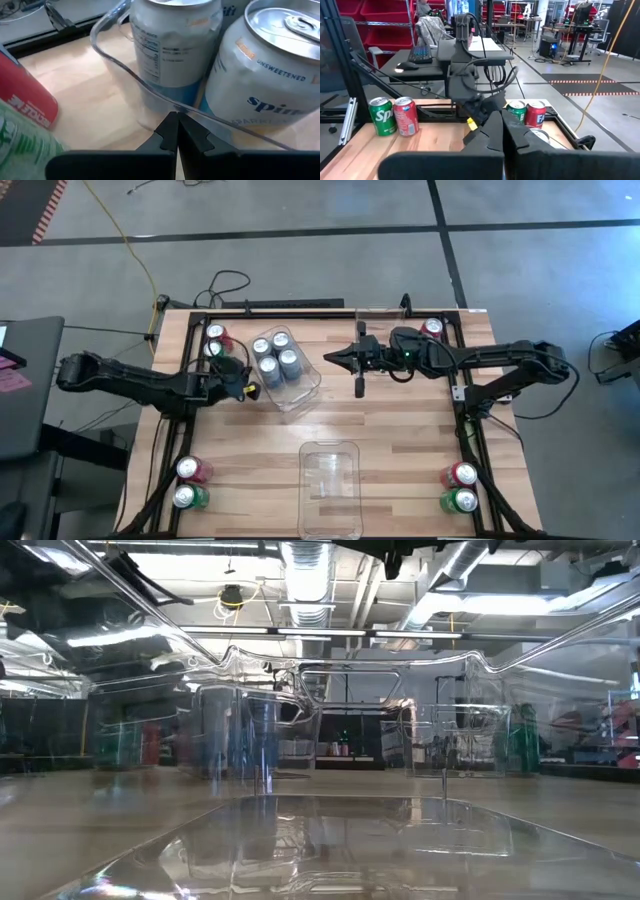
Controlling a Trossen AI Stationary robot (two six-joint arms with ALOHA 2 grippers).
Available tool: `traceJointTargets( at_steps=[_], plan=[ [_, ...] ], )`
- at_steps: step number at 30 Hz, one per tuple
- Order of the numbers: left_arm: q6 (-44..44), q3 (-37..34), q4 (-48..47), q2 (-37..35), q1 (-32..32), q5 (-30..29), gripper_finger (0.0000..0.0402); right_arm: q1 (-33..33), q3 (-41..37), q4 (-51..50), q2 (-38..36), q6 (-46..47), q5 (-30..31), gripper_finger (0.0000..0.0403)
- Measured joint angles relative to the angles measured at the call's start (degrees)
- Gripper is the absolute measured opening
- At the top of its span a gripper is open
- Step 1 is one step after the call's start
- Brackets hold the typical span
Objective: Sort soda cans
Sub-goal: Adjust the top left transparent bin on the table
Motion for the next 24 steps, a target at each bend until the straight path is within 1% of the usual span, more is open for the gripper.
traceJointTargets(
  at_steps=[7, 13, 17, 24],
  plan=[
    [5.69, -0.04, 4.22, 0.04, 4.48, 2.18, 0.0000, 0.02, 0.00, 0.00, 0.00, -0.13, 0.00, 0.0005],
    [9.65, -0.04, 7.49, 0.02, 8.51, 5.33, 0.0000, 0.02, 0.00, 0.02, 0.02, -0.13, 0.00, 0.0005],
    [11.38, -0.04, 8.26, 0.02, 10.11, 5.75, 0.0000, 0.02, 0.00, 0.02, 0.02, -0.17, 0.00, 0.0005],
    [16.25, -0.02, 15.97, 0.02, 12.66, 5.99, 0.0000, 0.02, 0.00, -0.01, 0.02, -0.17, 0.00, 0.0005]
  ],
)
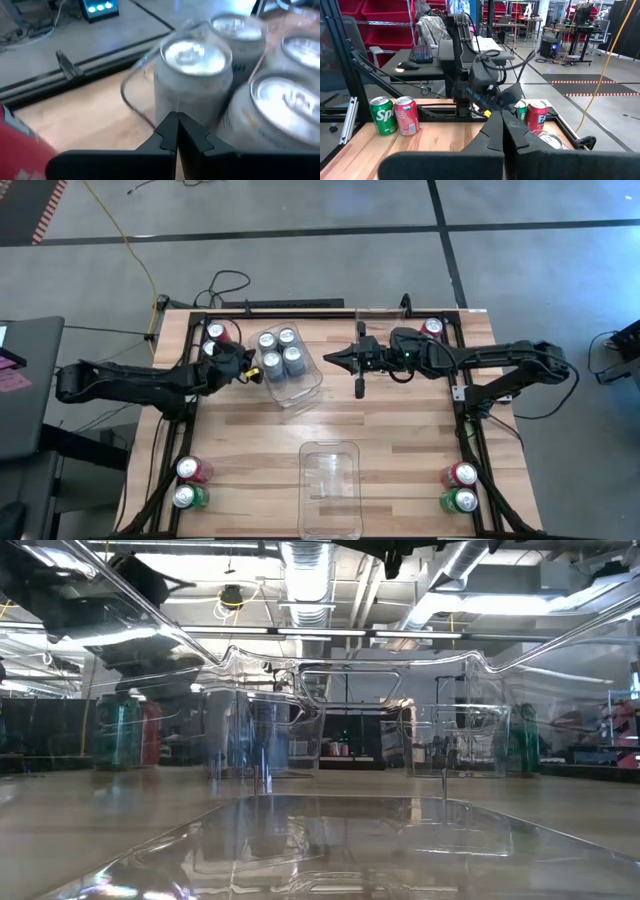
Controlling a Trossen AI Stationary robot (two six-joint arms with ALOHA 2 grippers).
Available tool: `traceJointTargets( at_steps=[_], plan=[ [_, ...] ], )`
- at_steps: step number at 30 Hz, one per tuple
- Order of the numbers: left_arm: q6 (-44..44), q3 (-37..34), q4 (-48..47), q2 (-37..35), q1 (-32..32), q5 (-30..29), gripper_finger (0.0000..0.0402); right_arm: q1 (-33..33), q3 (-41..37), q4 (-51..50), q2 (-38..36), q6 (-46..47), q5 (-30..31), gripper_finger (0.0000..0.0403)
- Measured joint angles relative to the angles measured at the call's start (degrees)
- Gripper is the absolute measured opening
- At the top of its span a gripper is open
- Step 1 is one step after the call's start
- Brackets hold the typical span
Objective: Sort soda cans
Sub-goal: Adjust the top left transparent bin on the table
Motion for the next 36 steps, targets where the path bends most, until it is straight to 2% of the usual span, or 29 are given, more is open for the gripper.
traceJointTargets(
  at_steps=[4, 8, 12, 15, 21, 27, 36],
  plan=[
    [1.81, 0.43, 2.28, -0.19, 0.10, 0.88, 0.0000, -0.13, 0.02, -2.07, 0.00, -0.50, 0.07, 0.0005],
    [4.33, 3.15, 0.98, -1.32, -1.68, 1.08, 0.0000, -0.43, 0.02, -8.50, 0.00, -1.51, 3.65, 0.0005],
    [7.65, 7.73, -3.49, -2.12, -4.72, 1.06, 0.0000, -2.07, 0.02, -18.06, 0.40, -1.02, 3.96, 0.0005],
    [9.37, 11.98, -9.51, -2.03, -8.10, 1.06, 0.0000, -2.83, -0.30, -21.20, 2.88, -0.47, 3.90, 0.0005],
    [16.38, 16.44, -18.00, -1.90, -20.74, 1.14, 0.0000, -4.69, -0.44, -21.23, 11.73, -1.05, 3.85, 0.0001],
    [9.44, 16.44, -21.48, -0.95, -32.16, -3.70, 0.0000, -8.81, -0.44, -18.64, 17.96, -1.01, 4.17, 0.0001],
    [6.74, 16.44, -22.14, 5.34, -38.81, -5.72, 0.0000, -6.96, 2.62, -14.05, 26.12, 0.09, -0.58, 0.0000]
  ],
)
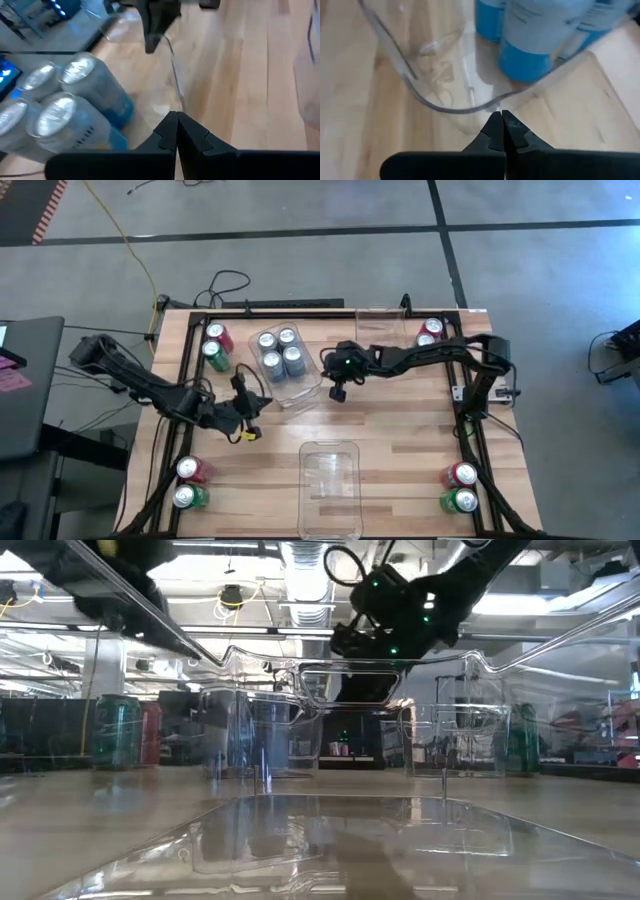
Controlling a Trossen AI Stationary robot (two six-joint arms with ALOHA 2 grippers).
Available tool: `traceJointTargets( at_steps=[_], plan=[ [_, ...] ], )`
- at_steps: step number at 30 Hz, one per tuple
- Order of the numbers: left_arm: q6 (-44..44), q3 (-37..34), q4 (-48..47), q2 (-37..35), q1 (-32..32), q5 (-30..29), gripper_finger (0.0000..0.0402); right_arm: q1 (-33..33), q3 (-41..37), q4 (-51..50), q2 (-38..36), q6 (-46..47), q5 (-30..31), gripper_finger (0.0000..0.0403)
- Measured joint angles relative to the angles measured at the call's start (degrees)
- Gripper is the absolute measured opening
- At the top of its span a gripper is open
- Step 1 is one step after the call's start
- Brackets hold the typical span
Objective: Sort soda cans
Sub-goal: Adjust the top left transparent bin on the table
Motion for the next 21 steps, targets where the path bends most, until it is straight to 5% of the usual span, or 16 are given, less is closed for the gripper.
traceJointTargets(
  at_steps=[16, 21],
  plan=[
    [-3.67, 5.82, -3.88, 12.71, -2.62, 3.59, 0.0000, 4.39, 5.01, 10.05, 4.15, 0.02, -2.03, 0.0000],
    [-9.34, 6.25, -10.61, 13.34, -2.16, 2.40, 0.0000, 4.93, 5.12, 10.43, 3.42, -0.96, 2.80, 0.0000]
  ],
)
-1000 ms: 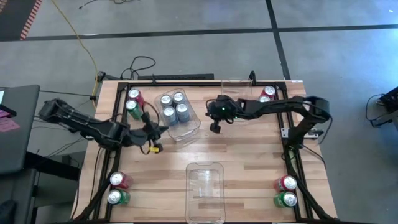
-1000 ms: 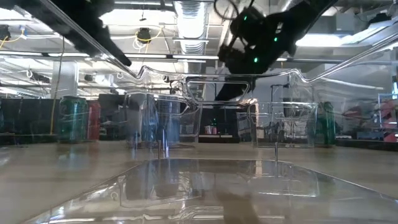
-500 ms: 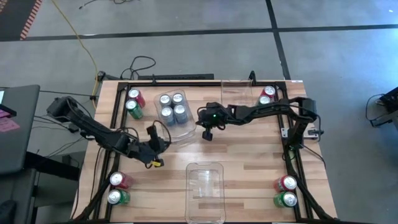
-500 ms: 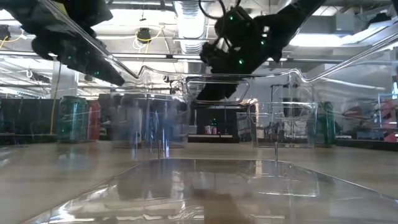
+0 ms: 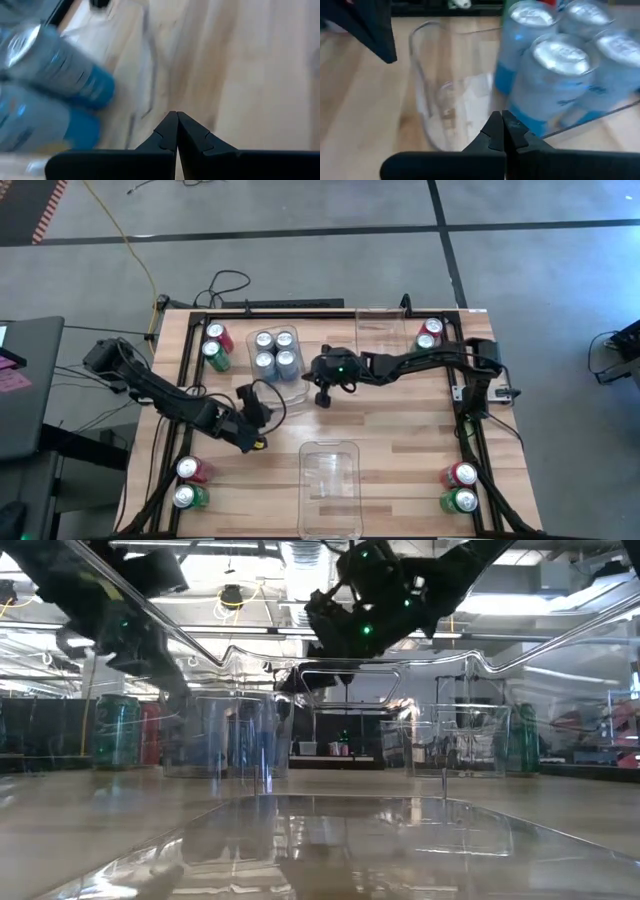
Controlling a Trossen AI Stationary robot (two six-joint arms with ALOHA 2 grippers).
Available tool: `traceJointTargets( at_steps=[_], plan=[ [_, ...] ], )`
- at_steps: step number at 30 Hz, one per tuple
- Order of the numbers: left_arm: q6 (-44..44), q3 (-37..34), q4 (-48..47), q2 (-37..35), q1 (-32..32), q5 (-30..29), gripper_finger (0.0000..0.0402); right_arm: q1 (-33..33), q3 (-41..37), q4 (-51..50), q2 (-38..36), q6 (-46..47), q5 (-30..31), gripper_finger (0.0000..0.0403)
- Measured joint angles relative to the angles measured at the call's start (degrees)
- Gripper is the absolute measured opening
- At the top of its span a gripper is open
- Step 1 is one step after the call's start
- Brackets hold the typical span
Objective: Sort soda cans
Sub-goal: Adjust the top left transparent bin on the table
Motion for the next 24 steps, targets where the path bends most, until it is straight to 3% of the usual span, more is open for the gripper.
traceJointTargets(
  at_steps=[6, 15, 24],
  plan=[
    [-4.87, 0.02, -7.63, 0.00, 2.35, -1.44, 0.0000, 1.99, 0.00, -1.50, -6.19, -0.82, 1.60, 0.0000],
    [-1.22, -0.46, -8.45, 0.00, 10.11, -4.57, 0.0000, 4.86, 0.00, -9.12, -13.64, -2.21, 5.48, 0.0000],
    [1.78, -0.55, -8.76, 0.00, 18.34, -5.75, 0.0000, 7.04, 0.00, -13.08, -15.55, -2.92, 6.73, 0.0000]
  ],
)
